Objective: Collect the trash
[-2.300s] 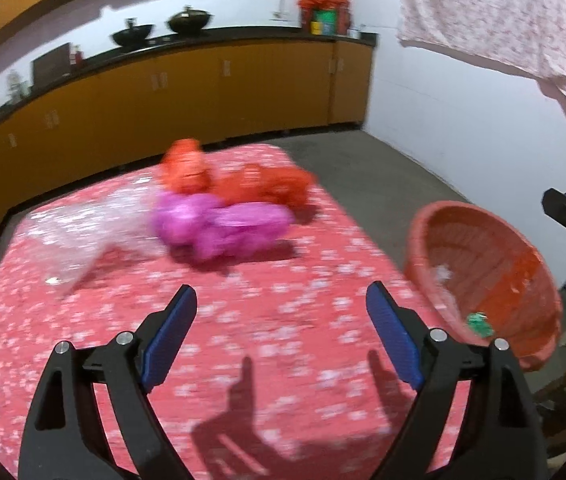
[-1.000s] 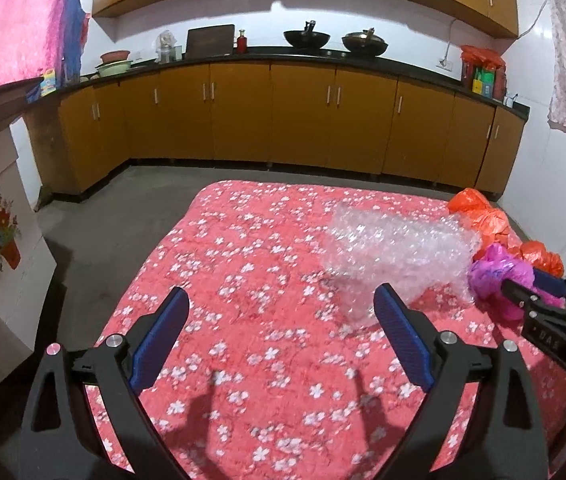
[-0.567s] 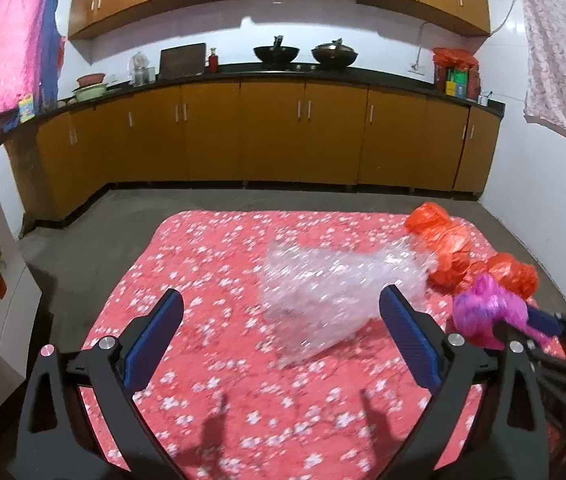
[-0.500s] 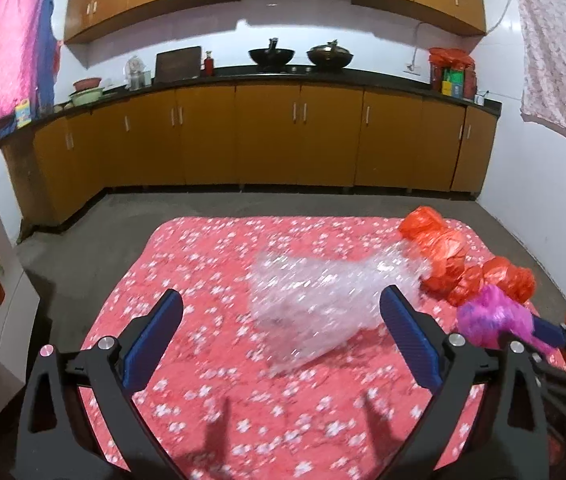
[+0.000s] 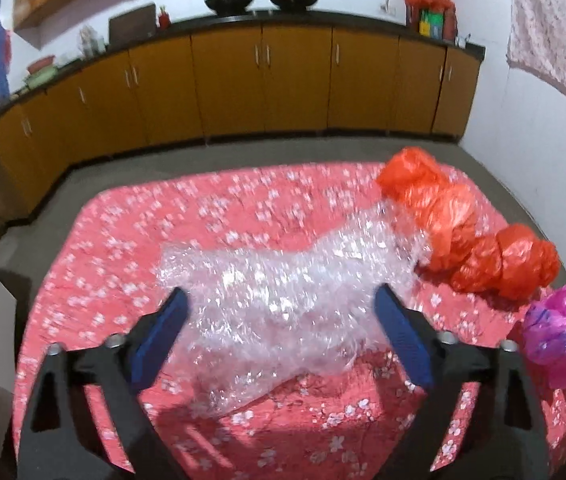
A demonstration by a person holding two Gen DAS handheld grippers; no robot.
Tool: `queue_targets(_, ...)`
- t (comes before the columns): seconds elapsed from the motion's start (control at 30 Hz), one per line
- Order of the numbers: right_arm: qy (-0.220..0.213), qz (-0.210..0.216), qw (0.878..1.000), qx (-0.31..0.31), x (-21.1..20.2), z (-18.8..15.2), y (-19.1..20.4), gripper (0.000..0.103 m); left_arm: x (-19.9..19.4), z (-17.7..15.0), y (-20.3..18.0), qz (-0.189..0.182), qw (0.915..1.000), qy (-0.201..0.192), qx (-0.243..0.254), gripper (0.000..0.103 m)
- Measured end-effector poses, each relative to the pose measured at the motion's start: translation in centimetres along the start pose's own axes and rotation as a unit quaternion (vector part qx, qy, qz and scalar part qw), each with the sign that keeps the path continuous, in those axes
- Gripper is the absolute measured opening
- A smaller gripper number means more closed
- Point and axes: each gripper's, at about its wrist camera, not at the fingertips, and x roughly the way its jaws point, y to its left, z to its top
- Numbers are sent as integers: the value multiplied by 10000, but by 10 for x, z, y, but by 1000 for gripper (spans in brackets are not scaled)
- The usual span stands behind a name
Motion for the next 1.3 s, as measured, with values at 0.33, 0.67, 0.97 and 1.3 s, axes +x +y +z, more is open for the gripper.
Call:
queue_targets(0.33,37,46,10000,59,2,-5,2,41,7,-11,-9,-171,9996,185,153,33)
queue_targets(0.67,-118,30,9999,91,-22,-1,0,41,-27,-24,-5,-204,9997,95,-73,21)
queue_targets(0.97,-376,-81,9989,268,-68,-3,-11,41,-91,-37,-25,-297,9993,-231,6,21)
queue_targets(1.3,-663,-530,9947,575,-126,-22,-46,41,-147,-62,-72,-743,9959,-463,234,21)
